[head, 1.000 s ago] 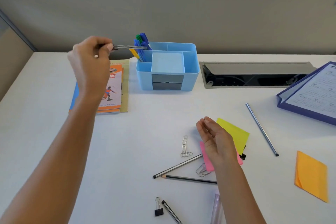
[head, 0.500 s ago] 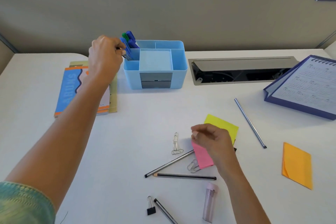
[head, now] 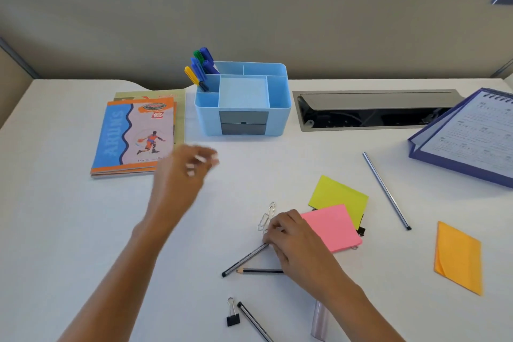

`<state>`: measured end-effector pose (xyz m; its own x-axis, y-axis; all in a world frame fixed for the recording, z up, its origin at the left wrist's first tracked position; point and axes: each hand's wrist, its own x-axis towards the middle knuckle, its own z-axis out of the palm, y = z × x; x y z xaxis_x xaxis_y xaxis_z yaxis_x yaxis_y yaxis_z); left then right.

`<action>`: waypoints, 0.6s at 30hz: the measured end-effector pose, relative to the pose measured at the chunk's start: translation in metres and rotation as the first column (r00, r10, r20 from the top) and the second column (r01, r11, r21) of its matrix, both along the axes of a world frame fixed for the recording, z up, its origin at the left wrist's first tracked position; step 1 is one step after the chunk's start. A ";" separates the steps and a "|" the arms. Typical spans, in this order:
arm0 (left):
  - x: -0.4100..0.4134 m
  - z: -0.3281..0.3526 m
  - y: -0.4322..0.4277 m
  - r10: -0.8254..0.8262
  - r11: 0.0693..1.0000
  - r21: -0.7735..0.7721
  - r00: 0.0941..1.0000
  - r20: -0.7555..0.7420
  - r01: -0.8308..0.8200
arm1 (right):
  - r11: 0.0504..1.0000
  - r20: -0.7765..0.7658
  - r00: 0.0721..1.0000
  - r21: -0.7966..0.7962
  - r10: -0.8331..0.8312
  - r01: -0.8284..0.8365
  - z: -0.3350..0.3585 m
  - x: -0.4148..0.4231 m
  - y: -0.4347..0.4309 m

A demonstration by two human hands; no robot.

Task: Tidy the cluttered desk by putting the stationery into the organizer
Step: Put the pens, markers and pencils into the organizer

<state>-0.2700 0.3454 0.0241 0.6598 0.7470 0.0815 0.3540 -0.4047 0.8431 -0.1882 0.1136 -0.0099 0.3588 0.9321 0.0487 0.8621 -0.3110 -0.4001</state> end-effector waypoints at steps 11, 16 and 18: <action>-0.052 -0.011 -0.068 -0.303 0.921 -0.342 0.896 -0.325 0.187 | 0.978 0.102 0.994 0.197 0.044 -0.064 0.014 -0.009 0.035; -0.051 -0.005 -0.057 -0.314 0.900 -0.392 0.909 -0.275 0.192 | 0.944 0.101 0.995 0.328 -0.022 -0.012 0.015 0.002 0.040; -0.049 -0.003 -0.051 -0.332 0.897 -0.389 0.903 -0.274 0.211 | 0.940 0.106 0.994 0.342 -0.033 -0.005 0.015 0.011 0.041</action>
<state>-0.3194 0.2948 0.0209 0.7840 0.4749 -0.3998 0.5500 -0.2330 0.8020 -0.1777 0.1547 0.0047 0.3464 0.8476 0.4019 0.9028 -0.1848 -0.3884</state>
